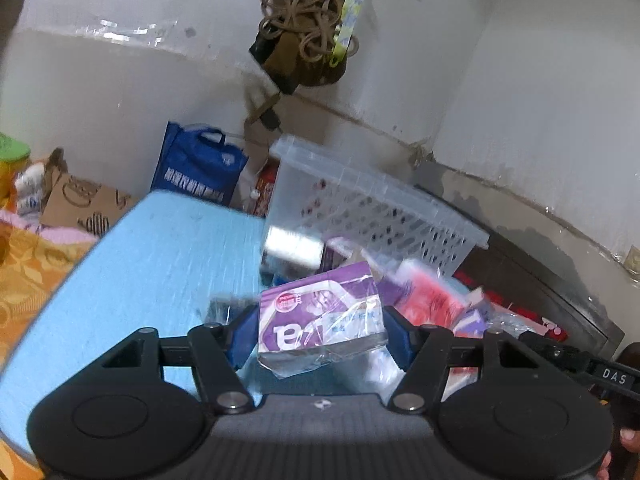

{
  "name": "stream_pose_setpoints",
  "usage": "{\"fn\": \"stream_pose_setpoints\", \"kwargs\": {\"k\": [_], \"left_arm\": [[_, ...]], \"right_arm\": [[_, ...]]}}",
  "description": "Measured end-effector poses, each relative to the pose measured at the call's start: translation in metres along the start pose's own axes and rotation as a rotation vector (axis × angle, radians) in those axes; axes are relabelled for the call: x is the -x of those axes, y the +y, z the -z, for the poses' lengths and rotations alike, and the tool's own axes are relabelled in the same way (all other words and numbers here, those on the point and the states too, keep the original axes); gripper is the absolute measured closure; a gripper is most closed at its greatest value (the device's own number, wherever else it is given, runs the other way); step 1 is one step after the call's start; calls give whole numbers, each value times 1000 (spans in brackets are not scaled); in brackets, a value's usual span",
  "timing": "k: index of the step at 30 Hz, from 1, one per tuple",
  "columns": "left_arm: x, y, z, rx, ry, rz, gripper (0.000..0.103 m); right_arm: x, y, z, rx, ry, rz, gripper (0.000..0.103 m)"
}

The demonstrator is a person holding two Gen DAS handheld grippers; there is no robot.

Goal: Organize objects
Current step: 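Carry both held items into the white basket and open both grippers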

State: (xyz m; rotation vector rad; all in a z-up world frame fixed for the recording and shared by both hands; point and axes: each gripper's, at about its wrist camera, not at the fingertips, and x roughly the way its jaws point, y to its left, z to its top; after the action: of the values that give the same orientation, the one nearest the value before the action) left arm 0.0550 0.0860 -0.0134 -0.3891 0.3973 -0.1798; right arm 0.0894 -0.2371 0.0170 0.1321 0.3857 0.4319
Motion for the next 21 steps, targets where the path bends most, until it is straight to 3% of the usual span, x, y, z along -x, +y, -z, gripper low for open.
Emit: {"fn": "stream_pose_setpoints", "kwargs": {"k": [6, 10, 16, 21], "left_arm": [[-11, -31, -66, -125, -81, 17, 35], [-49, -65, -116, -246, -137, -26, 35], [-127, -84, -144, -314, -62, -139, 35], [-150, -90, -152, -352, -39, -177, 34]], "right_arm": [[-4, 5, -51, 65, -89, 3, 59], [-34, 12, -94, 111, -172, 35, 59], [-110, 11, -121, 140, -87, 58, 59], [-135, 7, -122, 152, -50, 62, 59]]}}
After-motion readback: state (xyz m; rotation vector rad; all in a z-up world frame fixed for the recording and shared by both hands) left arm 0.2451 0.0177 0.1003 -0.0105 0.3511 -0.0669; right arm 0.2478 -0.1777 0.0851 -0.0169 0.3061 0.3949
